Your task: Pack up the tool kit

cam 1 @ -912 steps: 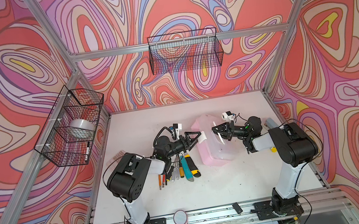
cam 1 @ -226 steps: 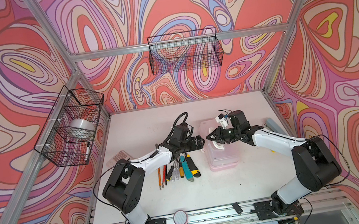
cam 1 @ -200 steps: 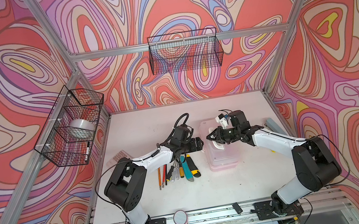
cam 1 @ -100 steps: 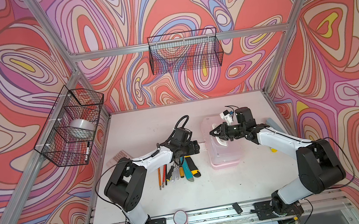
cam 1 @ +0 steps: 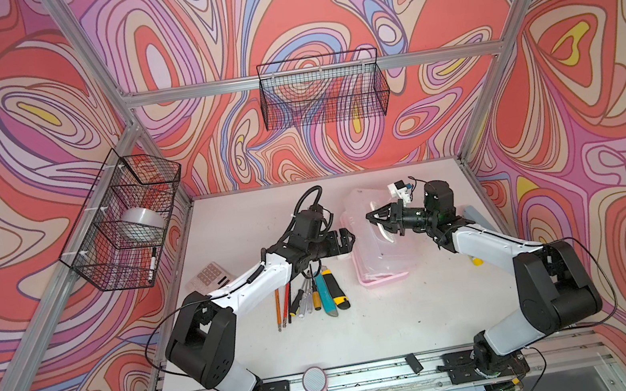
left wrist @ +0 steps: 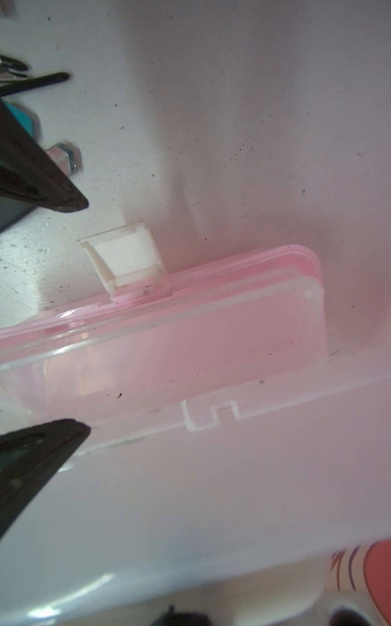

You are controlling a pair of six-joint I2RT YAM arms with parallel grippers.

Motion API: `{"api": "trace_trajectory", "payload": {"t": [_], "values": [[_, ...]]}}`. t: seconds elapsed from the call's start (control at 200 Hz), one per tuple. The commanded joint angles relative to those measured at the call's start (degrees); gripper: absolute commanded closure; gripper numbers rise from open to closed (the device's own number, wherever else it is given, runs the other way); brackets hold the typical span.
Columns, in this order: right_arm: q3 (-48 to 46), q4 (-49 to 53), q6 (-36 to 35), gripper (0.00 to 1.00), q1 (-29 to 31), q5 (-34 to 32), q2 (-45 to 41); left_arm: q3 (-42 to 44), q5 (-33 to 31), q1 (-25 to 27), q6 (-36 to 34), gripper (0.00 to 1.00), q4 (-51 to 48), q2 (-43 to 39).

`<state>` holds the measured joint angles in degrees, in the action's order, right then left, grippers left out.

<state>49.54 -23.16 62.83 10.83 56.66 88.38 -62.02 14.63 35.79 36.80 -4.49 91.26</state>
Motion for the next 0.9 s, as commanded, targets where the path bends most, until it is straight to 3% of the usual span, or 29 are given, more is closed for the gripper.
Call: {"api": "trace_trajectory", "payload": {"t": [0.0,0.185,0.691,0.896], "values": [[-1.53,-13.64,4.79,1.00,0.34,3.63,2.39,0.85,7.46,-0.08,4.64,0.04,9.44,0.08],[-4.42,-27.02,13.66,1.00,-0.89,4.89,6.49,3.36,10.23,-1.56,9.79,0.06,14.94,-0.40],[-6.09,-25.24,11.94,1.00,-2.00,4.75,8.12,7.11,6.04,-2.68,12.86,0.09,15.77,-6.71],[-6.82,-29.73,14.49,1.00,-2.02,5.50,8.83,6.03,9.60,-2.66,14.38,0.10,18.75,-3.83]]}}
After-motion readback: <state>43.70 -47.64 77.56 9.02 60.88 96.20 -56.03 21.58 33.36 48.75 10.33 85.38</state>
